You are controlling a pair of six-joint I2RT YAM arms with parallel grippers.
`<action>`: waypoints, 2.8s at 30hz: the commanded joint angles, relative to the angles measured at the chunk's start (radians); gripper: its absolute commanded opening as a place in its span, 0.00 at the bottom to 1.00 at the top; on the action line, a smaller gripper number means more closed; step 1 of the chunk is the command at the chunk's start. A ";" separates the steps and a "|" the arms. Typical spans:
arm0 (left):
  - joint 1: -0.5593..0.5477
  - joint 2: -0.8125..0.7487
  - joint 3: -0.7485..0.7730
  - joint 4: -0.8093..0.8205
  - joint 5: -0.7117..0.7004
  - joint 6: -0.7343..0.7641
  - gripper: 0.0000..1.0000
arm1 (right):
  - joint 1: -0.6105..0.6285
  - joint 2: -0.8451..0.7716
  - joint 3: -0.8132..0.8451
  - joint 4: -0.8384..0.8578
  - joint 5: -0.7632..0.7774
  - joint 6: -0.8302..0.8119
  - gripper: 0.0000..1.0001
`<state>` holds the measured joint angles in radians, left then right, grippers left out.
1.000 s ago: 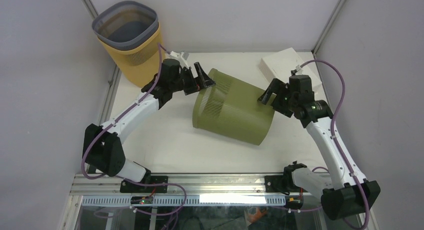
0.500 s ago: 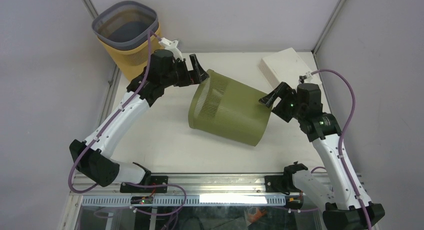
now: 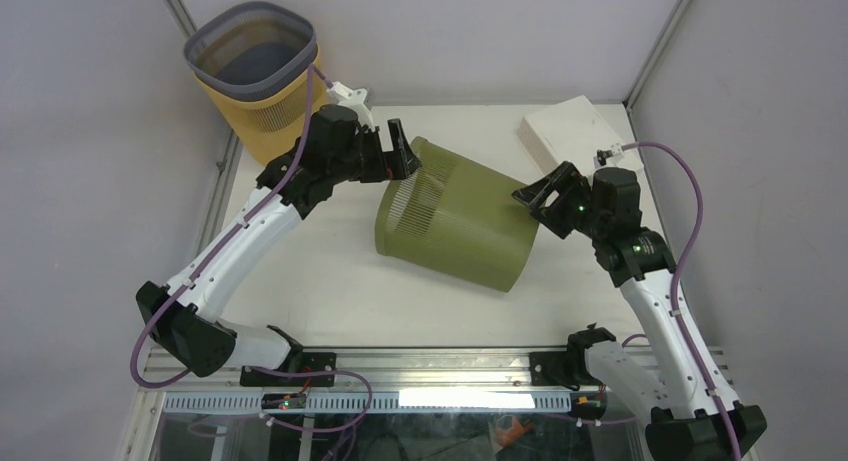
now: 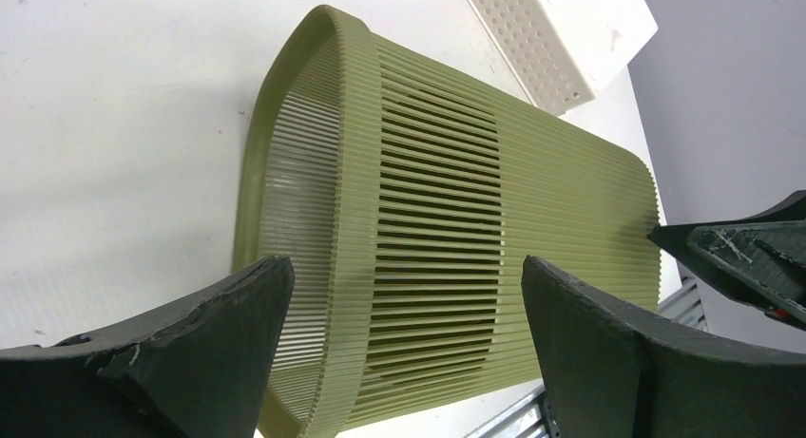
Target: Turn the large container upside down
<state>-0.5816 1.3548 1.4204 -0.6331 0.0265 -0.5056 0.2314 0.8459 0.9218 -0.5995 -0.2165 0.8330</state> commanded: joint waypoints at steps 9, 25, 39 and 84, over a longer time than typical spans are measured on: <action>-0.001 -0.025 0.007 -0.016 -0.086 0.033 0.94 | -0.003 -0.052 0.048 -0.059 0.114 -0.042 0.77; -0.001 0.010 -0.023 -0.057 -0.037 0.047 0.94 | -0.003 -0.014 -0.023 -0.045 0.018 -0.042 0.81; -0.010 0.069 -0.017 -0.053 -0.047 0.053 0.94 | -0.002 -0.083 0.000 0.040 -0.014 -0.036 0.77; -0.023 0.226 -0.034 0.106 0.058 0.061 0.95 | 0.015 0.073 0.229 0.501 -0.260 0.170 0.74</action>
<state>-0.5545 1.5169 1.3983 -0.4911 -0.0254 -0.4828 0.2012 0.9302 1.0672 -0.3313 -0.3008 0.9367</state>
